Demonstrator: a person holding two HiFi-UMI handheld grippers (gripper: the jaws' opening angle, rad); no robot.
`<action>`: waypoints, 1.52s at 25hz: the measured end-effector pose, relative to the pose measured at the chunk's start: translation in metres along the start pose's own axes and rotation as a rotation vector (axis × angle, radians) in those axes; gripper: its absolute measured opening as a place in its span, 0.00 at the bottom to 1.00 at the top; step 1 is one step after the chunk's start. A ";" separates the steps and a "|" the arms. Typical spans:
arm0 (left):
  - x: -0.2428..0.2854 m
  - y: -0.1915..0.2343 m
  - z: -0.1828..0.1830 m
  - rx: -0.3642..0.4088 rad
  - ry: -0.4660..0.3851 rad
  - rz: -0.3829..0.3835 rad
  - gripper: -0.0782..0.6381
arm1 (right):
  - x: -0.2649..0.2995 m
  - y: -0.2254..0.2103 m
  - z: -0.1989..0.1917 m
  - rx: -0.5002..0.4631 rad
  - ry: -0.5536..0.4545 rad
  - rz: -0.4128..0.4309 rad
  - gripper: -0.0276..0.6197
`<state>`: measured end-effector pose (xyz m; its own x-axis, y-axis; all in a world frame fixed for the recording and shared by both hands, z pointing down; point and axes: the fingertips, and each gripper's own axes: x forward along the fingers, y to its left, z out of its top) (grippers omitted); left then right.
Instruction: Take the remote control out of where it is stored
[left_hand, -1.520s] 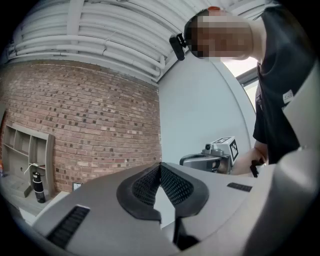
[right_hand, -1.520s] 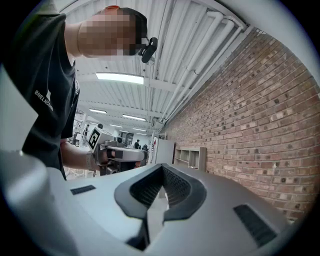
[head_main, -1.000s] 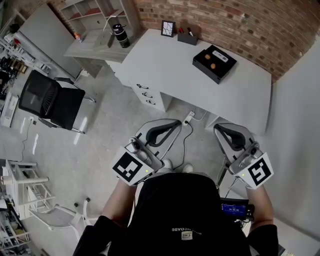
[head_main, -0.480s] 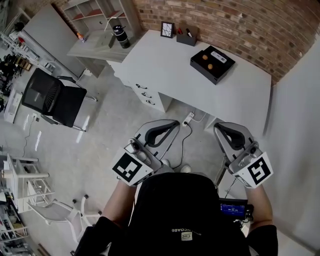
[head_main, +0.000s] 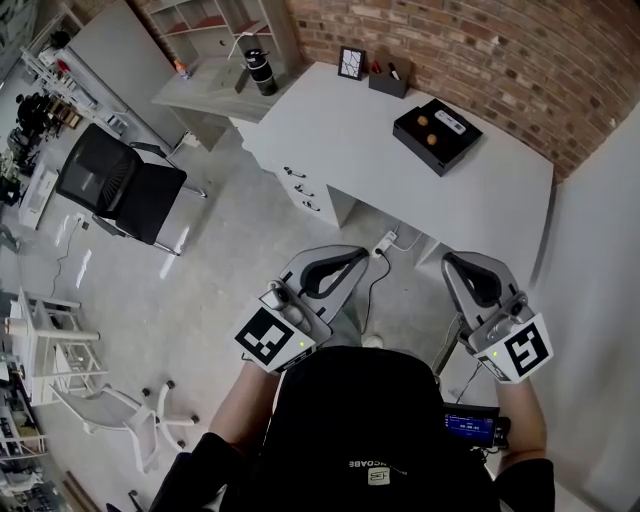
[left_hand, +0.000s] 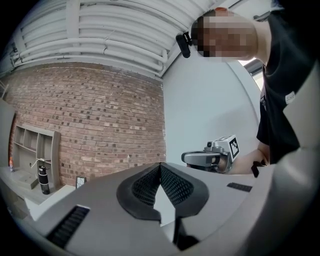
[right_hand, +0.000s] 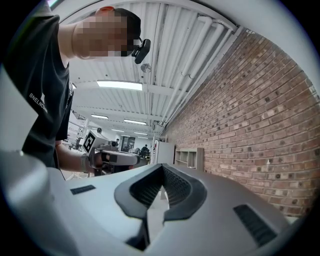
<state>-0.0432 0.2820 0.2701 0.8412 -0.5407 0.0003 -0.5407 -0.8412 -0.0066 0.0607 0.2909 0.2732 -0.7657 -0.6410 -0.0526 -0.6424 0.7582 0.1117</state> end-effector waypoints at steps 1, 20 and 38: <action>0.000 0.001 0.000 0.000 -0.001 0.003 0.12 | 0.000 -0.001 0.000 0.001 0.000 0.000 0.05; 0.026 0.051 -0.011 -0.014 -0.035 -0.020 0.12 | 0.034 -0.039 -0.015 -0.005 0.035 -0.033 0.05; 0.131 0.167 -0.029 -0.052 0.044 -0.140 0.12 | 0.112 -0.160 -0.047 0.048 0.086 -0.144 0.05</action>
<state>-0.0232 0.0709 0.2976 0.9079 -0.4171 0.0418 -0.4188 -0.9068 0.0479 0.0795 0.0924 0.2965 -0.6613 -0.7498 0.0209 -0.7477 0.6612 0.0616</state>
